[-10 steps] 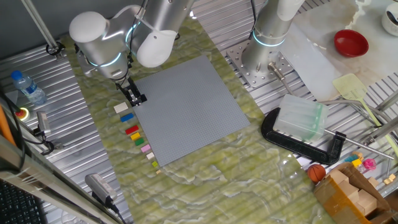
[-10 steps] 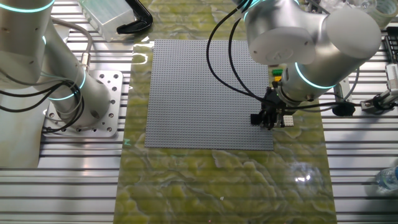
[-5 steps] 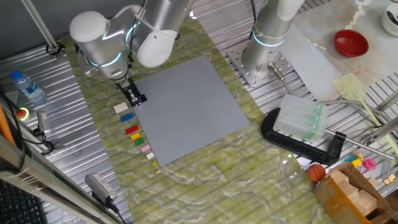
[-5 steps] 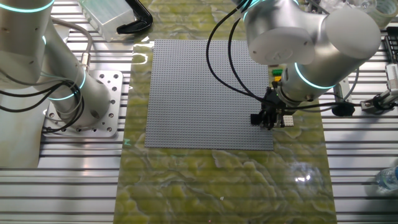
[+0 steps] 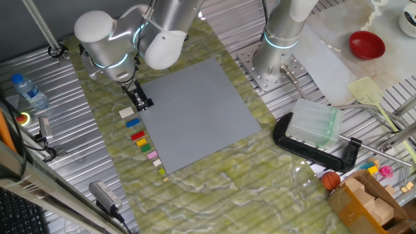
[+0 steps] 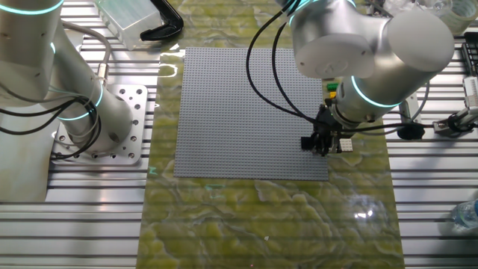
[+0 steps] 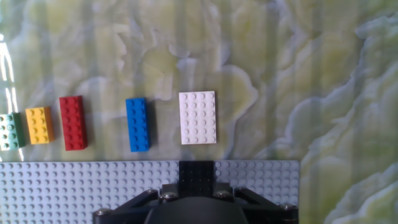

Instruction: Build with small Lego blocks

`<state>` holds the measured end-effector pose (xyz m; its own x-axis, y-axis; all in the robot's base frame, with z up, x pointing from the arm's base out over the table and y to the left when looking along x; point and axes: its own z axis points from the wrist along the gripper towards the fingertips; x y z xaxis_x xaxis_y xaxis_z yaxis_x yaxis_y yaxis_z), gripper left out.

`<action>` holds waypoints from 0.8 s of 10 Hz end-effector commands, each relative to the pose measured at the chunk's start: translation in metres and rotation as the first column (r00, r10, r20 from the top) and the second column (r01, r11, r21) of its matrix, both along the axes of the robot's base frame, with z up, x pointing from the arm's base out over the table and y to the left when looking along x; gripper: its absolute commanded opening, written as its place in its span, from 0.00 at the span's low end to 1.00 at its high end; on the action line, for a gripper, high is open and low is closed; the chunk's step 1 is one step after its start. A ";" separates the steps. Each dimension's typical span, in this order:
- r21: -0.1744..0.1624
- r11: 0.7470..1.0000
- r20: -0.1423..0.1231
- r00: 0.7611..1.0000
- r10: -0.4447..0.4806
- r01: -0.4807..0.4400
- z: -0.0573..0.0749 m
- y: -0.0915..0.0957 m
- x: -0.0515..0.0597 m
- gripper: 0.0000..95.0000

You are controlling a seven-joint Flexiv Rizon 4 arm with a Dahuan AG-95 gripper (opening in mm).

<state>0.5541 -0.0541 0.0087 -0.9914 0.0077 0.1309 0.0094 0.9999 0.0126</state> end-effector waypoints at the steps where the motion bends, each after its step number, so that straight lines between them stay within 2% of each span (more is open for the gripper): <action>1: 0.002 1.000 -0.001 1.000 0.002 -0.002 -0.015 0.000 -0.001 0.60; 3: 0.010 1.000 0.001 1.000 -0.002 0.002 -0.010 0.001 -0.002 0.60; 5: -0.016 1.000 -0.002 1.000 0.010 -0.010 -0.002 0.003 -0.005 0.60; 7: -0.009 1.000 -0.002 1.000 0.011 -0.011 0.006 0.004 -0.006 0.60; 8: -0.008 1.000 0.000 1.000 0.008 -0.008 0.007 0.004 -0.007 0.40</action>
